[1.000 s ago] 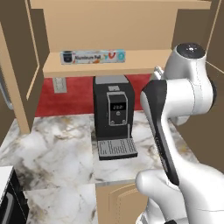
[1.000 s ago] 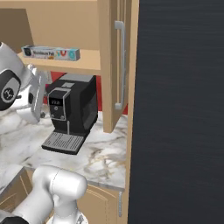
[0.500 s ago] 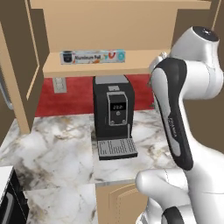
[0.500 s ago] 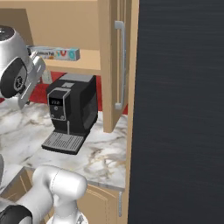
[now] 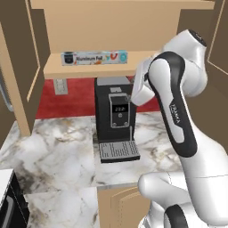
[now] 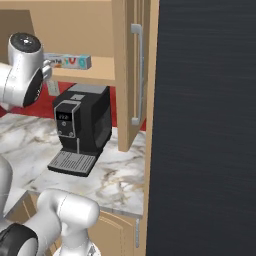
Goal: Retrieve the tupperware and aluminum foil from the cabinet and place them on the dining counter near the plate with lime and squash to prepare for storing leftovers.
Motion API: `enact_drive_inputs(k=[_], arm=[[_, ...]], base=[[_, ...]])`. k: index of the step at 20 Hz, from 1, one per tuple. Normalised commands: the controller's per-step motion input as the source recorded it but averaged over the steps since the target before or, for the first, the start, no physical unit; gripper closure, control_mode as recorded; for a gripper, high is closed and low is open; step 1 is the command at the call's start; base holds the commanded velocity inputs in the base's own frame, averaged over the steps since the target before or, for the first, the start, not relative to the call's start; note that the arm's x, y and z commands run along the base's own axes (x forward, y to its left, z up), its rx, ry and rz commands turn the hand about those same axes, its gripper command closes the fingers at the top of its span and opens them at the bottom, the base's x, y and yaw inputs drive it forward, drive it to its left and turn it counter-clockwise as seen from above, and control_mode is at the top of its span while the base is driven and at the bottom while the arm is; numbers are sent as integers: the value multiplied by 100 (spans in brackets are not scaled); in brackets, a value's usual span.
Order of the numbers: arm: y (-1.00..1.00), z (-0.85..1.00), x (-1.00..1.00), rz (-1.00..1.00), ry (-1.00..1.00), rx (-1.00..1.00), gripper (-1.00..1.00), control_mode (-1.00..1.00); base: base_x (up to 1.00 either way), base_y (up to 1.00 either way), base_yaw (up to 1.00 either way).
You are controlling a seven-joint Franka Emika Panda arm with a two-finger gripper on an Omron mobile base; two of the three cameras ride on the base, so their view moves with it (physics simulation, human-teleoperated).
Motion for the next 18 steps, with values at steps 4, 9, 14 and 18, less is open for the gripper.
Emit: enact_drive_inputs(k=[4,9,14,18], arm=[[21,4,31,-1,-24,19,-100,-100],[7,30,9,0,-23,17,-100,-100],[1,28,4,-6,-6,1,-100,-100],[-19,47,8,-15,0,0,-100,-100]], base=[[0,0,0],[0,0,0],[0,0,0],[0,0,0]])
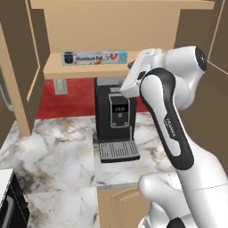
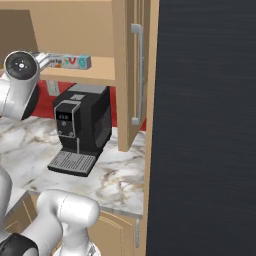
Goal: Retrieve the tupperware and aluminum foil from the cabinet and place them on the dining counter near the plate with lime and squash to prepare for storing leftovers.
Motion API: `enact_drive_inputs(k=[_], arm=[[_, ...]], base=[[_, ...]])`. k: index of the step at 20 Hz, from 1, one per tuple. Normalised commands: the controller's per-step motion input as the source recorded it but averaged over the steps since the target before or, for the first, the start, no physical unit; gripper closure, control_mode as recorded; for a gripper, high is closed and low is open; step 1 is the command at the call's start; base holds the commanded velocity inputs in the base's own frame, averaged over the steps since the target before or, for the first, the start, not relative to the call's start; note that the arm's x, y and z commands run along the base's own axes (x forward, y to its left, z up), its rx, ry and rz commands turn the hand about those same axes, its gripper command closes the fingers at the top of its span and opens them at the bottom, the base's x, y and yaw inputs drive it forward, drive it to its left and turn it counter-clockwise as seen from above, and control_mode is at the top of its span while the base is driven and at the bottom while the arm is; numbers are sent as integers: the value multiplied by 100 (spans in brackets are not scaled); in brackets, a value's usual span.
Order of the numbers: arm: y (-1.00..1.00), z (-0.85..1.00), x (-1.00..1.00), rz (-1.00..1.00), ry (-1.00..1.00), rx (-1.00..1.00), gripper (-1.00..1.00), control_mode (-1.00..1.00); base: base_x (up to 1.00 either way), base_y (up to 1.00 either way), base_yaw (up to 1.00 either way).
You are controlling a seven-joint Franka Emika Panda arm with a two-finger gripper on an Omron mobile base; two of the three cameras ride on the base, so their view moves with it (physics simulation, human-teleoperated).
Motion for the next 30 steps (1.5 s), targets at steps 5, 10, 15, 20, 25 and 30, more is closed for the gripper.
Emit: enact_drive_inputs(k=[5,10,15,20,25,30], arm=[[-42,47,7,-14,0,0,-100,-100],[-50,5,13,-6,0,7,-100,-100],[-23,-2,33,-2,0,8,-100,-100],[-38,0,43,-3,1,6,-100,-100],[-29,0,46,0,11,0,-100,-100],[-14,0,54,-1,16,0,-100,-100]], base=[[0,0,0],[0,0,0],[0,0,0],[0,0,0],[0,0,0],[0,0,0]])
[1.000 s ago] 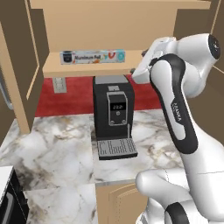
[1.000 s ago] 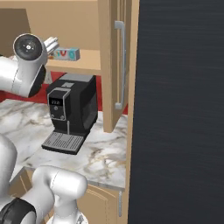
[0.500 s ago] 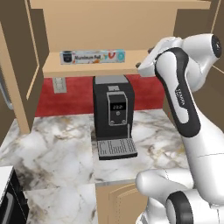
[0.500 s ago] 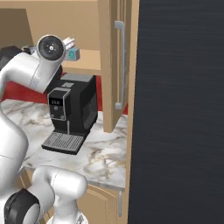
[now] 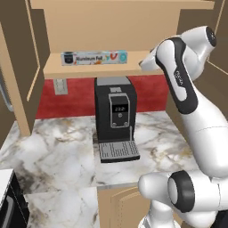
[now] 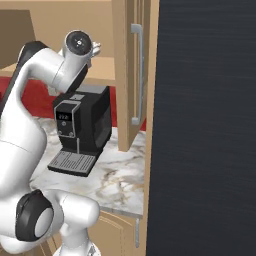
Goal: Retrieve the tupperware and aluminum foil from the cabinet and place them on the dining counter near the plate with lime and squash to prepare for storing leftovers.
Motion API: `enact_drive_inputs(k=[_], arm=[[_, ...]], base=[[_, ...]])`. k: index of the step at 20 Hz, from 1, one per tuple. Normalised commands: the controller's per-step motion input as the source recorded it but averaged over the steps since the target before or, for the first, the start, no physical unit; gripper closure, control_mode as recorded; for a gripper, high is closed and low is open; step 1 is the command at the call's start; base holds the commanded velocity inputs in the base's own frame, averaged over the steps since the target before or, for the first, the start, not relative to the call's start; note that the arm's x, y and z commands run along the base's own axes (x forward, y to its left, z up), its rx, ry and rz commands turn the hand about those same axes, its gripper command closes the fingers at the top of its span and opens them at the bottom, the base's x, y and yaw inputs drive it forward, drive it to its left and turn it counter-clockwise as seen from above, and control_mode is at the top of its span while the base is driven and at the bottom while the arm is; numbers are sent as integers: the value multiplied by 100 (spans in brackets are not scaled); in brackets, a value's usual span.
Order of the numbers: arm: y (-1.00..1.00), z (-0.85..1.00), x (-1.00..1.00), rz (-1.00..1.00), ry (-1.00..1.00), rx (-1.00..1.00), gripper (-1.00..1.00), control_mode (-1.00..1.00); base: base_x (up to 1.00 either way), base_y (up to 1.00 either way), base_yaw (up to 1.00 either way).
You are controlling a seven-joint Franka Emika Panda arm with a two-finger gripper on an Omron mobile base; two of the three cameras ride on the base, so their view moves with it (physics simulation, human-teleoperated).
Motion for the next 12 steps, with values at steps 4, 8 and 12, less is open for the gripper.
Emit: enact_drive_inputs(k=[4,8,12], arm=[[-16,0,51,-1,11,0,-100,-100],[0,-16,47,0,0,0,-100,-100],[0,-29,45,0,0,0,-100,-100]], base=[[0,0,0],[0,0,0],[0,0,0]])
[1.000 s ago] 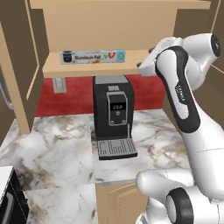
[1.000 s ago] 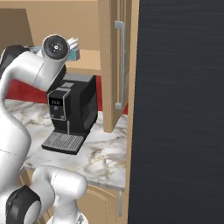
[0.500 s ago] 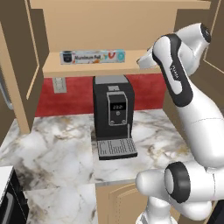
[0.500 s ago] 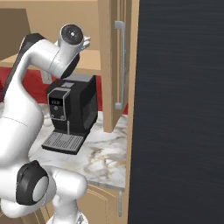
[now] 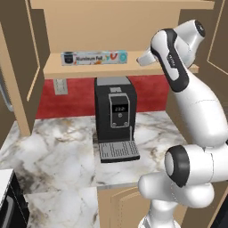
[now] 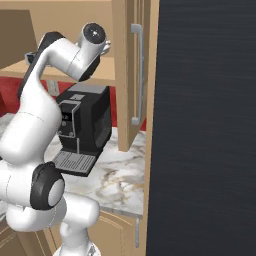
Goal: Retrieve the tupperware and aluminum foil from the cabinet and place them on the dining counter near the plate with lime and squash to prepare for storing leftovers.
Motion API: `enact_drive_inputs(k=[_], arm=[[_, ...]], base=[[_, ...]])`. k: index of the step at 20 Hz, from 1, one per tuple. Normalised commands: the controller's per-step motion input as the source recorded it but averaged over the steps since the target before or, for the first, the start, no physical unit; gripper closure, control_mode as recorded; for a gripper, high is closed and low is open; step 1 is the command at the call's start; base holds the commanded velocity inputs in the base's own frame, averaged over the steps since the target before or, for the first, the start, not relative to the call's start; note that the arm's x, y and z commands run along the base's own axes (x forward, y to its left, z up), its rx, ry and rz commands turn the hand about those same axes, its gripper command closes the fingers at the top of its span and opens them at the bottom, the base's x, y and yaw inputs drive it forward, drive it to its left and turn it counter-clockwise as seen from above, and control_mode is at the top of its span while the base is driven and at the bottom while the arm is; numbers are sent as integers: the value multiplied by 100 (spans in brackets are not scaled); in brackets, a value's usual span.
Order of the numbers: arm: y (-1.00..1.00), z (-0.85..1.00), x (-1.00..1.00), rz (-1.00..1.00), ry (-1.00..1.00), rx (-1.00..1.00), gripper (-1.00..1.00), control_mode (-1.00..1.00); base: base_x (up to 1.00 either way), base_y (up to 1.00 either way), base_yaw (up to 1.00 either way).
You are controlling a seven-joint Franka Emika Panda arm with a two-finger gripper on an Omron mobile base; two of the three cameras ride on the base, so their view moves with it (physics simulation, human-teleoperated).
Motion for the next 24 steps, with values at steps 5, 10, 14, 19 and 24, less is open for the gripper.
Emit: enact_drive_inputs(k=[5,10,14,19,24], arm=[[0,-37,36,0,0,0,-100,-100],[0,-8,34,0,0,0,-100,-100],[0,0,35,0,1,0,-100,-100],[0,0,39,0,2,1,-100,-100],[0,0,42,0,0,1,-100,-100]], base=[[0,0,0],[0,0,0],[0,0,0],[0,0,0],[0,0,0]])
